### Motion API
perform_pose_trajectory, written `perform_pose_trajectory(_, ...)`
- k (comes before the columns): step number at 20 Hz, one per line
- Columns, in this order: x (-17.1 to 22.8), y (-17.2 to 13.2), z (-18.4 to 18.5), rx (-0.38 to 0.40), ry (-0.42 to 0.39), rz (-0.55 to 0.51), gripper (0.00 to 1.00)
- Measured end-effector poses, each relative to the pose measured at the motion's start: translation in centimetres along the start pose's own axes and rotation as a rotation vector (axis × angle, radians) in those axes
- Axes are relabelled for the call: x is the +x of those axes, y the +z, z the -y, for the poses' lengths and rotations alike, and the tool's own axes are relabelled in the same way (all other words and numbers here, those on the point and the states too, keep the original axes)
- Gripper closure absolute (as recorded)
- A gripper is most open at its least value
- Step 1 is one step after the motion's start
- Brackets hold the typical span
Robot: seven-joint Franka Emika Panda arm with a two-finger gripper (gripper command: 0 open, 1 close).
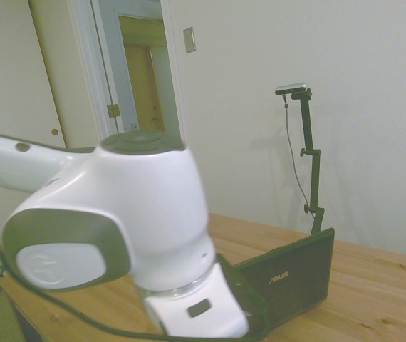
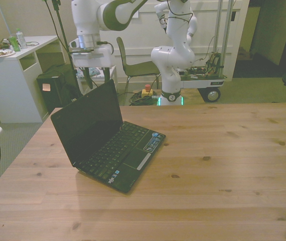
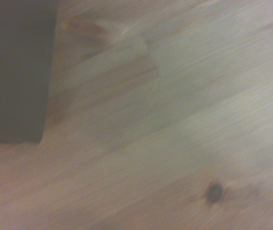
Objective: Close the laptop
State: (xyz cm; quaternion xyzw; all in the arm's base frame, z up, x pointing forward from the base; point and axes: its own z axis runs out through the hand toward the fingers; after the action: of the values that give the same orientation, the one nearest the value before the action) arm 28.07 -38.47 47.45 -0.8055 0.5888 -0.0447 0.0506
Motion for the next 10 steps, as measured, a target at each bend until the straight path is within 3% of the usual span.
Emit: perform_pose_trajectory(10,10.3,-3.7,5.7,-0.030,0.002,-0.028,0.00)
